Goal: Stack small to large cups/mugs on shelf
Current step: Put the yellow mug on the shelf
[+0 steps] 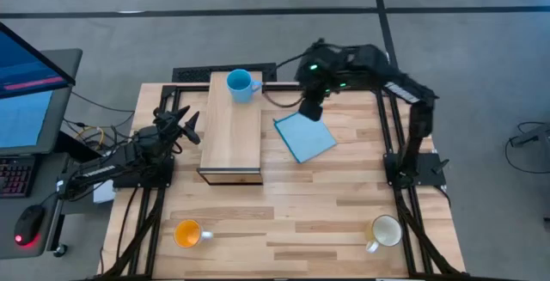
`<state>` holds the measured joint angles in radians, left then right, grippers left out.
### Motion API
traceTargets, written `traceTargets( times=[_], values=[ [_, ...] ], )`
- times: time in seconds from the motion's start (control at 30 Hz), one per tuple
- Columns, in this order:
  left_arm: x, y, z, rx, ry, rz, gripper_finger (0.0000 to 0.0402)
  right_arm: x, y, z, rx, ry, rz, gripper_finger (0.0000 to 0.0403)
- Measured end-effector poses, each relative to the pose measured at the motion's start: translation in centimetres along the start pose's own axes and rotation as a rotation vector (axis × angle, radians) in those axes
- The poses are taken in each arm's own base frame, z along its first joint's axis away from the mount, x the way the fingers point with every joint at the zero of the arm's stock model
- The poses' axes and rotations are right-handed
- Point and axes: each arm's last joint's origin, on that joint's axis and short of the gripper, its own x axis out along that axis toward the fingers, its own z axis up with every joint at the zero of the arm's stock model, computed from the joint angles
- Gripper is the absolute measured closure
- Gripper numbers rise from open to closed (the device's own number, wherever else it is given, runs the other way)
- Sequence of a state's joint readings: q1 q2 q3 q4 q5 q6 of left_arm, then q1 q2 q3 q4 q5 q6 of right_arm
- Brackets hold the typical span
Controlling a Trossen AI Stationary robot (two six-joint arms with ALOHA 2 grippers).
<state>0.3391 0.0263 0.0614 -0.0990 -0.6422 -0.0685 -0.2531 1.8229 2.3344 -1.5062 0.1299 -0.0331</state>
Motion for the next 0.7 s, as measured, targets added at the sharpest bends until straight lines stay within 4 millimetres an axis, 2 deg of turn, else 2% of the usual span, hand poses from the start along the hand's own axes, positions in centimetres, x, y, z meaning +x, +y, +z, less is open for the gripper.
traceTargets(
  times=[0.13, 0.27, 0.47, 0.7],
  values=[
    [0.0, 0.0, 0.0, -0.004, 0.0, 0.0, 0.0207, -2.5, -0.3, -1.0, 0.007, -0.07, -0.009, 0.0301],
    [0.0, 0.0, 0.0, -0.005, 0.0, 0.0, 0.0207, -3.5, -0.9, -3.0, 0.017, -0.133, -0.023, 0.0301],
    [0.0, 0.0, 0.0, 0.004, 0.0, 0.0, 0.0207, -3.0, -1.6, -8.2, 0.089, -0.246, -0.048, 0.0301],
    [0.0, 0.0, 0.0, 0.004, 0.0, 0.0, 0.0207, -2.0, -0.5, -15.4, 0.224, -0.333, 0.029, 0.0301]
  ],
)
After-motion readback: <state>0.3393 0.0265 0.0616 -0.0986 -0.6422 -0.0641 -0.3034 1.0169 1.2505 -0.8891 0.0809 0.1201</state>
